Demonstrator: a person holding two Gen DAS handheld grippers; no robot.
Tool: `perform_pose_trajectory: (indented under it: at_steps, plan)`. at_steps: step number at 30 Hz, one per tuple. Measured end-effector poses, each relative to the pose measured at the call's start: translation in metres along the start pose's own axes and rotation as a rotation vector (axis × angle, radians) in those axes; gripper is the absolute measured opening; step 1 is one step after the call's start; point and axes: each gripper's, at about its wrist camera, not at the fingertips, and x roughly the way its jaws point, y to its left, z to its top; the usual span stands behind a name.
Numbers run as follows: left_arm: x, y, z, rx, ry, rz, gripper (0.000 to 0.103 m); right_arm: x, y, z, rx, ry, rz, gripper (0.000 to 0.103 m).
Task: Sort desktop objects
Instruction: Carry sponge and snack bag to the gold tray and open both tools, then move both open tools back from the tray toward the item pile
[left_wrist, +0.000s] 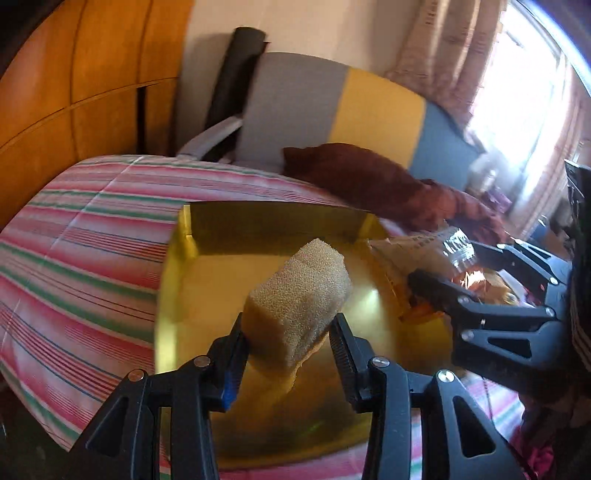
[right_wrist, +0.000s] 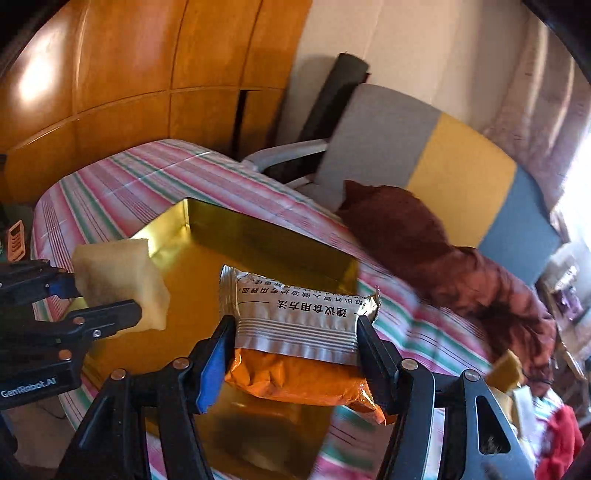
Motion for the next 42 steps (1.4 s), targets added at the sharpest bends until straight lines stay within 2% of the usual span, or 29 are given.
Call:
perform_pose_trajectory:
  at_steps: [11,16,17,20,25,29,36,42]
  plan:
    - [0.031,0.027,0.032,-0.014,-0.007,0.066,0.045,0.055,0.020,0.027,-0.008,0.057,0.022,0.064]
    - [0.039,0.036,0.043,-0.051,-0.014,0.103,0.060,0.067,0.014,0.038,0.058,0.039,0.028,0.071]
    - [0.039,0.036,0.045,-0.049,-0.014,0.109,0.060,0.066,0.012,0.040,0.067,0.033,0.015,0.072]
    - [0.037,0.037,0.044,-0.060,-0.012,0.098,0.073,0.060,0.007,0.039,0.093,0.016,0.019,0.078]
    - [0.026,0.036,0.034,-0.070,-0.020,0.124,0.078,0.046,-0.003,0.022,0.133,0.019,0.019,0.080]
    - [0.009,0.028,0.020,-0.064,-0.037,0.130,0.080,0.030,-0.011,0.001,0.159,0.015,0.008,0.084]
    - [-0.024,-0.006,-0.001,0.028,-0.075,0.118,0.080,-0.008,-0.022,-0.031,0.170,-0.023,-0.036,0.091]
    - [-0.041,-0.027,-0.012,0.043,-0.080,0.071,0.080,-0.033,-0.035,-0.052,0.211,-0.043,-0.064,0.093]
